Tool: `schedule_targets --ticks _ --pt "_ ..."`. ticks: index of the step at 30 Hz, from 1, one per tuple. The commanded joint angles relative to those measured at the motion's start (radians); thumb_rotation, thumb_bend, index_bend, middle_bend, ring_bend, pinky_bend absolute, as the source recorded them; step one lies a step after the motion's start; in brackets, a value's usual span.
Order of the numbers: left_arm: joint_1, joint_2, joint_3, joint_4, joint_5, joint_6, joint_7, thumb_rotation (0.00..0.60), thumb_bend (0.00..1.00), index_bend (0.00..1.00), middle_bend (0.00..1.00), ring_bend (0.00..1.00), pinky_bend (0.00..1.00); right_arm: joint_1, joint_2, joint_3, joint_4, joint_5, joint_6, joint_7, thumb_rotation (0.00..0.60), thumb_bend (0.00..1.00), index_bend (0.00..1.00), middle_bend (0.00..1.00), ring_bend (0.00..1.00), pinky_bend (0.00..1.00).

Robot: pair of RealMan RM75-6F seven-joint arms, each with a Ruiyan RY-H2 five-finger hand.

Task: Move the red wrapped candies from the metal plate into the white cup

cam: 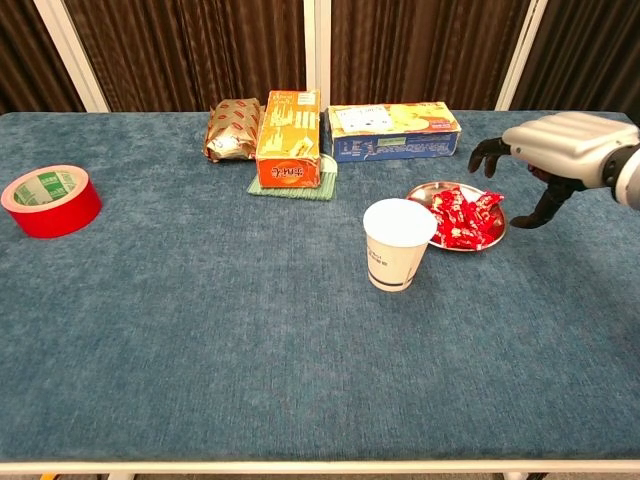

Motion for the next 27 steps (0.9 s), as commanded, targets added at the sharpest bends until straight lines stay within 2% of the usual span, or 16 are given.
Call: schedule_targets --ticks 1,27 --pt "-0.002 -0.004 0.0 0.009 -0.001 -0.003 -0.008 0.6 0.14 0.13 0.08 0.03 0.11 0.014 -0.022 -0.005 0.02 0.019 -0.009 -0.002 0.6 0.17 0.23 0.26 0.87 0.93" --pt "-0.016 -0.015 -0.007 0.059 -0.018 -0.029 -0.059 0.6 0.14 0.13 0.08 0.03 0.11 0.068 -0.116 -0.036 0.114 0.101 -0.014 -0.027 0.6 0.16 0.2 0.22 0.86 0.92"
